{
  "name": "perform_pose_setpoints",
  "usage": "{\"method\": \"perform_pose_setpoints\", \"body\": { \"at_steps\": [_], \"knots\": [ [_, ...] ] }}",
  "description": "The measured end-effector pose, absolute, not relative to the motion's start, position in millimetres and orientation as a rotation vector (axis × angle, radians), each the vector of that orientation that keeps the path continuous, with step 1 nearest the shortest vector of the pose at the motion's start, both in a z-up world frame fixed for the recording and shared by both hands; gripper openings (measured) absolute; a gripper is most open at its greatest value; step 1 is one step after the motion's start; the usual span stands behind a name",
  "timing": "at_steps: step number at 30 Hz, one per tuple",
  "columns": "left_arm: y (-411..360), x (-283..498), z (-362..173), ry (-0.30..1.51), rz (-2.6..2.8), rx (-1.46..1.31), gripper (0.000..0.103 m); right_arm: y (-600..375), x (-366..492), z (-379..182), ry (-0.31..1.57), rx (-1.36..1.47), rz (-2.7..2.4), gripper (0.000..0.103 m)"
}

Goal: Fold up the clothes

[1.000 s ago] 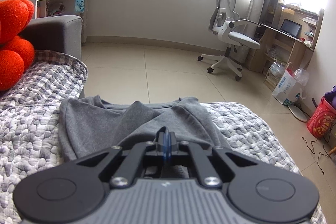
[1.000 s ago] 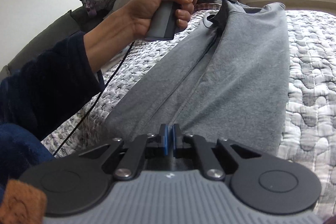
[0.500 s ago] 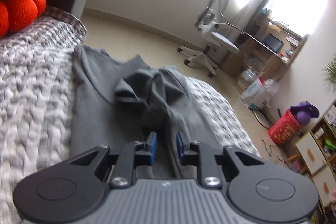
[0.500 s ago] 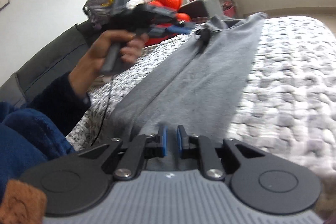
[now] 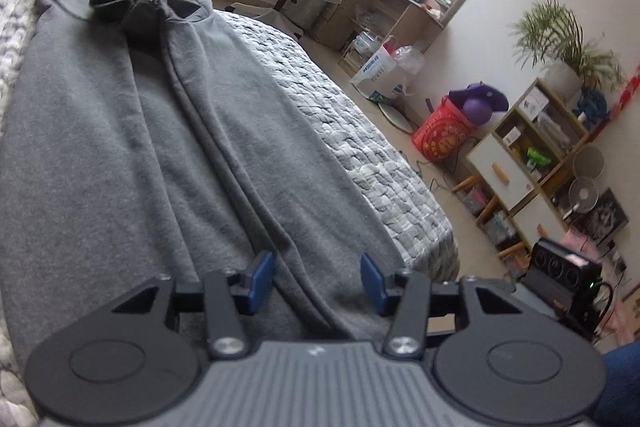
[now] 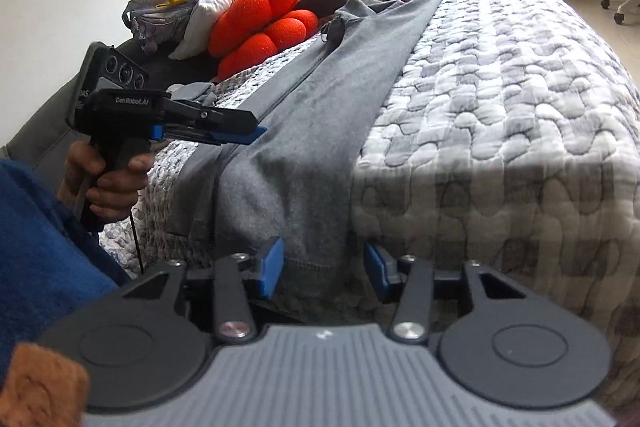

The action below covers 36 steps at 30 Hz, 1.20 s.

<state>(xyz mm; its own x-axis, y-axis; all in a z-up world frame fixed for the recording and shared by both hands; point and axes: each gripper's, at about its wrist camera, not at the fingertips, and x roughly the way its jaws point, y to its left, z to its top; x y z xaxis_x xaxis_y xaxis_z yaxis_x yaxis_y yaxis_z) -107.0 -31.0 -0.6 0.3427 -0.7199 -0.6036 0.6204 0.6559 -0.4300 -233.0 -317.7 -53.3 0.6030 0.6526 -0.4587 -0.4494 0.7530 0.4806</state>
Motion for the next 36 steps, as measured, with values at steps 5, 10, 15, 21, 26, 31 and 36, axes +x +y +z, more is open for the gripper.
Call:
{"method": "perform_pose_setpoints", "body": {
  "at_steps": [5, 10, 15, 21, 26, 31, 36],
  "knots": [
    [-44, -129, 4, 0.791, -0.86, 0.036, 0.036, -318, -231, -54, 0.659, 0.352, 0.623, 0.009],
    [-38, -144, 4, 0.783, -0.892, 0.085, 0.018, -323, -243, -40, 0.629, 0.35, 0.628, 0.006],
    [-37, -158, -10, 0.849, -0.977, 0.063, 0.011, -328, -255, -21, 0.591, 0.315, 0.63, 0.002],
    [-40, -159, -22, 0.869, -0.94, 0.079, 0.011, -320, -246, -37, 0.675, 0.255, 0.568, 0.008],
    [-24, -161, -19, 0.846, -0.913, 0.031, 0.021, -321, -239, -30, 0.64, 0.275, 0.575, 0.017],
    [-25, -157, -31, 0.867, -0.909, -0.04, 0.023, -305, -222, -41, 0.668, 0.256, 0.588, 0.041],
    [-35, -165, -33, 0.859, -0.918, 0.0, 0.004, -310, -230, -39, 0.654, 0.291, 0.612, 0.006]
  ]
}}
